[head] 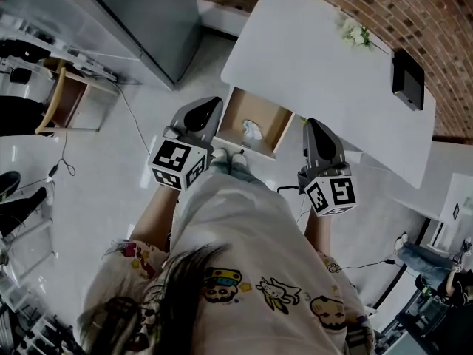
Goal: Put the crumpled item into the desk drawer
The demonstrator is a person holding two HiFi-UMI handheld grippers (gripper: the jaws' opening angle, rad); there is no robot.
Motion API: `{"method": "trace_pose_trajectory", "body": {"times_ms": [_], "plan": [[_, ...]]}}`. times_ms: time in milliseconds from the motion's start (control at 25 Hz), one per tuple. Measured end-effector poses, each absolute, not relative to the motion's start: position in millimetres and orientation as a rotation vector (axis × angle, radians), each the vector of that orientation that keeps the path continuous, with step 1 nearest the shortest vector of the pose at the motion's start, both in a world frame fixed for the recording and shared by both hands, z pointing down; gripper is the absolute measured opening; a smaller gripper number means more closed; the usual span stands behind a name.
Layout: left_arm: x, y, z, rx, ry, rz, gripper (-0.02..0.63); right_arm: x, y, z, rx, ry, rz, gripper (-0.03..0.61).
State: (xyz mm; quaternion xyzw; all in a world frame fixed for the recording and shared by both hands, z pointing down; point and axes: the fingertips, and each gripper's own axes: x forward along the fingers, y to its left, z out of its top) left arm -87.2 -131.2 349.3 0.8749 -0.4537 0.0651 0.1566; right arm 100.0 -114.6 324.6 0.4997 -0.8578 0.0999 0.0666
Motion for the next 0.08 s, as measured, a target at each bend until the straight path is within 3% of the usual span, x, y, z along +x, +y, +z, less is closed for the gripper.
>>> {"method": "trace_pose_trajectory", "body": {"times_ms": [80], "plan": [[-85.8, -133.7, 347.9, 2.521, -1.283, 0.182, -0.002, 102.5, -114.8, 324.4, 1.515, -2.584, 0.295, 0.009]]}}
